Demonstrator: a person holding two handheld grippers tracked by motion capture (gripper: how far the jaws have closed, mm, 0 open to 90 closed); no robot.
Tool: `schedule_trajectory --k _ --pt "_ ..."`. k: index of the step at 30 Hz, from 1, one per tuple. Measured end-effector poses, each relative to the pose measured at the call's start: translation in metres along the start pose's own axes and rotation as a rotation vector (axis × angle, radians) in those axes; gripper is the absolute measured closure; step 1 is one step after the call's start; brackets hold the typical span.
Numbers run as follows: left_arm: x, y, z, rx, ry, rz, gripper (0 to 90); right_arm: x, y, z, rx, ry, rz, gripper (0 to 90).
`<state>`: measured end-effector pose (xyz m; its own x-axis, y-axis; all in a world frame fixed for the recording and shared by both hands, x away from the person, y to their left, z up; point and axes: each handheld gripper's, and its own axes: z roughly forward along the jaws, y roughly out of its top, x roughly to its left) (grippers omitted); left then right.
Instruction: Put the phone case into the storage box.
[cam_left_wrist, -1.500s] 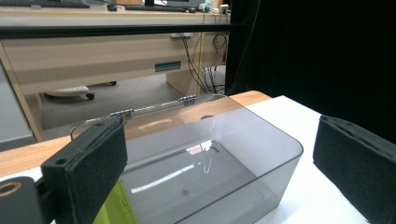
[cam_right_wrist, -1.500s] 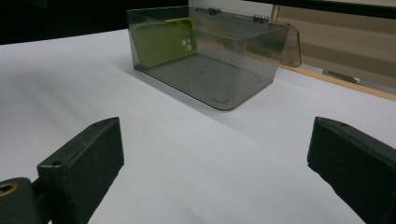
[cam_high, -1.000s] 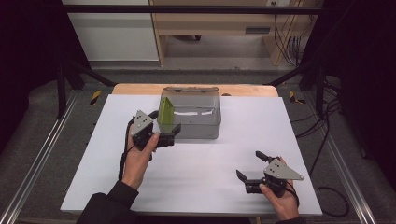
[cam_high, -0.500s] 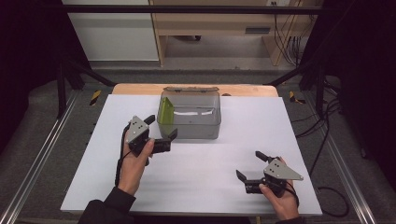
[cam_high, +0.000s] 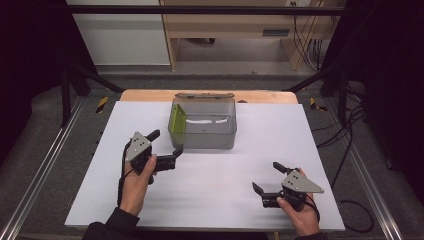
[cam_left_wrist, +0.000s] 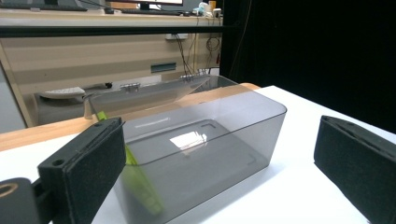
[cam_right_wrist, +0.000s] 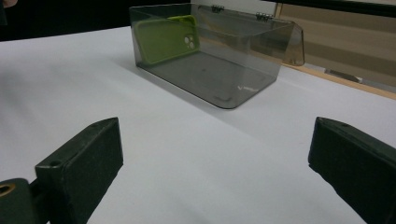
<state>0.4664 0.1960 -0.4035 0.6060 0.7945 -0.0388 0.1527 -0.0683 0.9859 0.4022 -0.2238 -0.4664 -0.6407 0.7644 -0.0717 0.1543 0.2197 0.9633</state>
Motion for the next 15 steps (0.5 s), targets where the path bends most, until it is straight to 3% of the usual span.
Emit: schedule_trajectory --k 15 --pt "0.01 -0.009 -0.017 0.004 0.023 0.008 2.1 0.0 0.0 0.0 0.002 -0.002 -0.003 3.3"
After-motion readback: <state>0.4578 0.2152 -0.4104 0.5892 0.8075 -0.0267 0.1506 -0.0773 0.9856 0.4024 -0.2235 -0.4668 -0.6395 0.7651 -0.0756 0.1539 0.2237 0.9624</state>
